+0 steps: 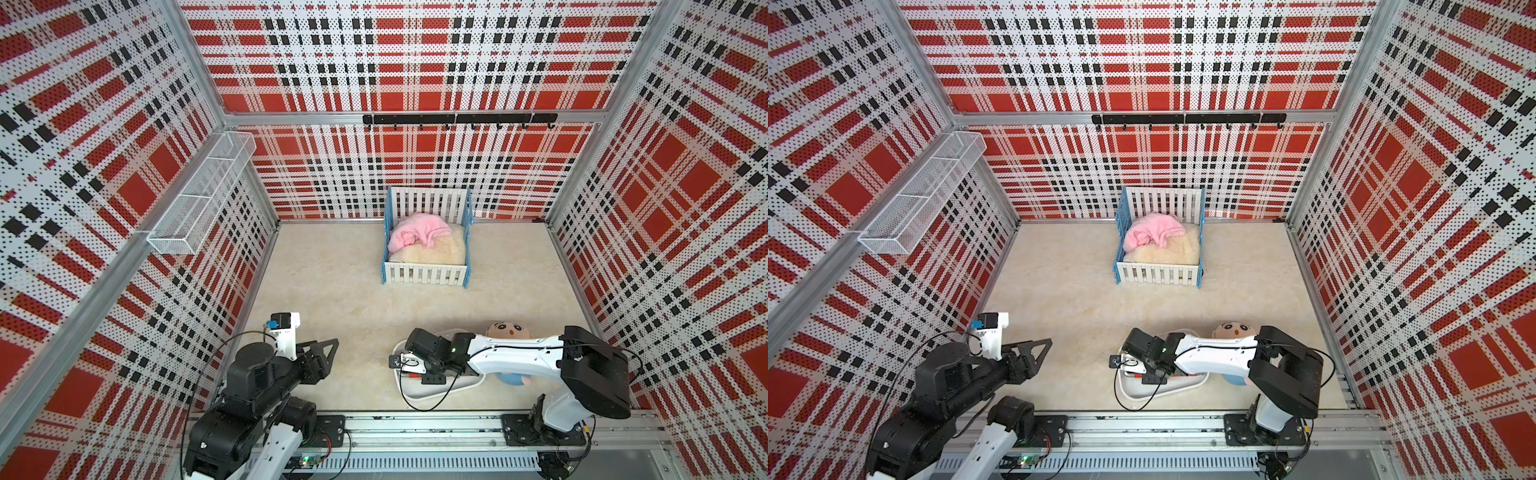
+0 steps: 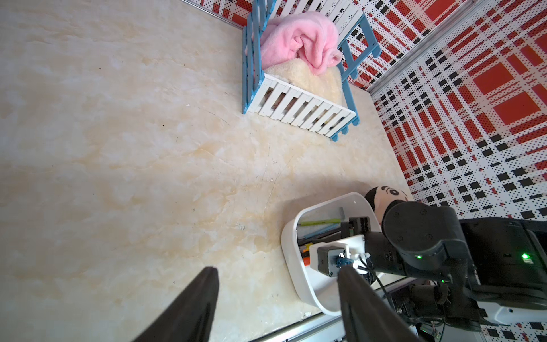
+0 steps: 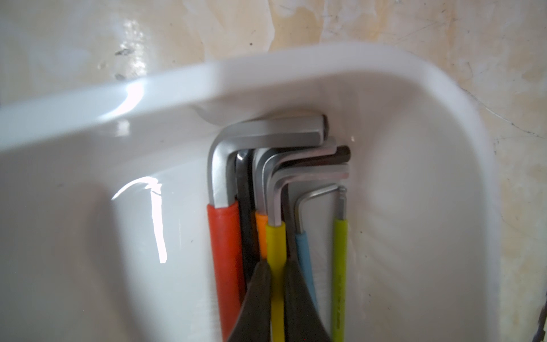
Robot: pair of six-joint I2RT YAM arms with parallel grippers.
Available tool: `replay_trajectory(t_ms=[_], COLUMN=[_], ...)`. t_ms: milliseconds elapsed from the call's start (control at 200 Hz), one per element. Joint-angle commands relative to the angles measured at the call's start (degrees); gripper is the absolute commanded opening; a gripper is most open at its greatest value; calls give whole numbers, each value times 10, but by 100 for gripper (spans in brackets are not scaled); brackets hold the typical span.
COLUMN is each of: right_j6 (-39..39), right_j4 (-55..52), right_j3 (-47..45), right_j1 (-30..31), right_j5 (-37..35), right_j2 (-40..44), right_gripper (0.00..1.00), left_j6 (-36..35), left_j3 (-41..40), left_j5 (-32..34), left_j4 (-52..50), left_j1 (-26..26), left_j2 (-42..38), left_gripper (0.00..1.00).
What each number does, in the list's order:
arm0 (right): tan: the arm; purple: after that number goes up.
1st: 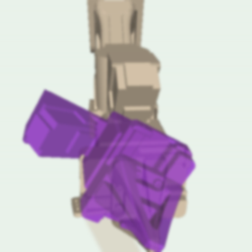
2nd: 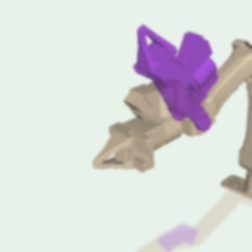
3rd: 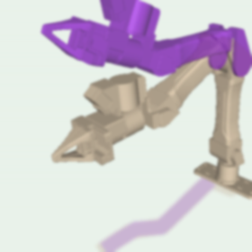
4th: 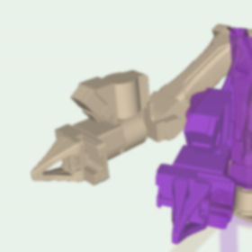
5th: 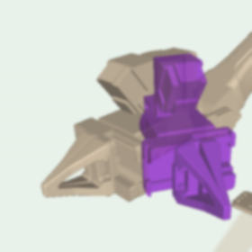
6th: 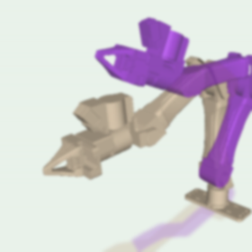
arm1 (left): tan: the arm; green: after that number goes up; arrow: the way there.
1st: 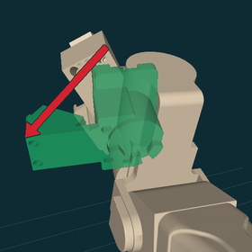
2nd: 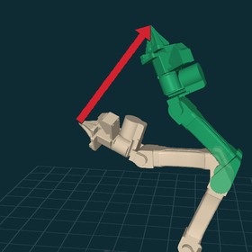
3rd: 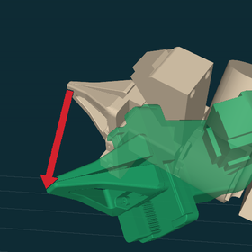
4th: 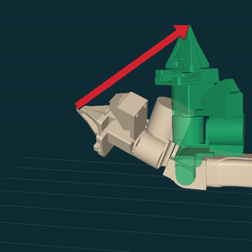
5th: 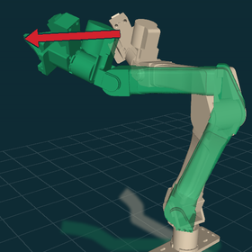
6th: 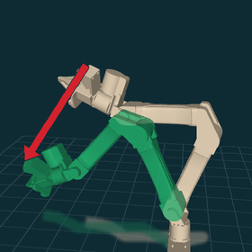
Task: Put the hex key on the desktop into the storage box
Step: Place the Allen key in the storage box, then reset both arms
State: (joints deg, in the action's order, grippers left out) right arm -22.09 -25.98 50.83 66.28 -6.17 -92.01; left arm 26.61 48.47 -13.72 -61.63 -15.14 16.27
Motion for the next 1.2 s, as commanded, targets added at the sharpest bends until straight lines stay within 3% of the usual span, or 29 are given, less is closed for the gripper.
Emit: replay_trajectory(t_ms=[0, 321, 461, 596, 616, 631, 641, 656, 666, 777, 852, 927, 1092, 1197], right_j6=[15, 57, 101, 180, 195, 206, 214, 224, 234, 317, 364, 394, 454, 411], right_j4=[8, -12, -21, -21, -23, -25, -26, -29, -30, -28, -5, 14, 24, 115], right_j3=[-2, 37, 83, 156, 168, 175, 182, 188, 195, 217, 192, 160, 106, 20], right_j1=[5, -13, -68, -179, -202, -221, -231, -252, -266, -418, -499, -536, -540, -556], right_j5=[6, -13, -21, -9, -2, 6, 11, 20, 24, 96, 107, 32, -209, -231], right_j2=[-7, 49, 103, 156, 161, 165, 167, 170, 173, 202, 238, 278, 316, 331], right_gripper=[19, 33, 37, 47, 61, 80, 92, 99, 100, 100, 100, 100, 100, 100], left_j6=[1, 29, 56, 86, 89, 89, 89, 88, 87, 80, 78, 79, 115, 86], left_j3=[13, 14, 15, 26, 30, 32, 34, 36, 38, 62, 73, 81, 85, 28], left_j5=[2, 4, 13, 33, 38, 41, 45, 49, 52, 109, 154, 207, 384, 458], left_j4=[22, 76, 122, 179, 186, 191, 195, 200, 204, 237, 258, 278, 289, 378], left_j1=[5, 5, 5, 5, 5, 5, 5, 5, 5, 5, 5, 5, 5, 5], left_j2=[11, 35, 62, 111, 119, 127, 132, 139, 143, 196, 234, 278, 372, 381], left_gripper=[69, 69, 72, 78, 79, 80, 84, 96, 100, 99, 99, 99, 99, 99])
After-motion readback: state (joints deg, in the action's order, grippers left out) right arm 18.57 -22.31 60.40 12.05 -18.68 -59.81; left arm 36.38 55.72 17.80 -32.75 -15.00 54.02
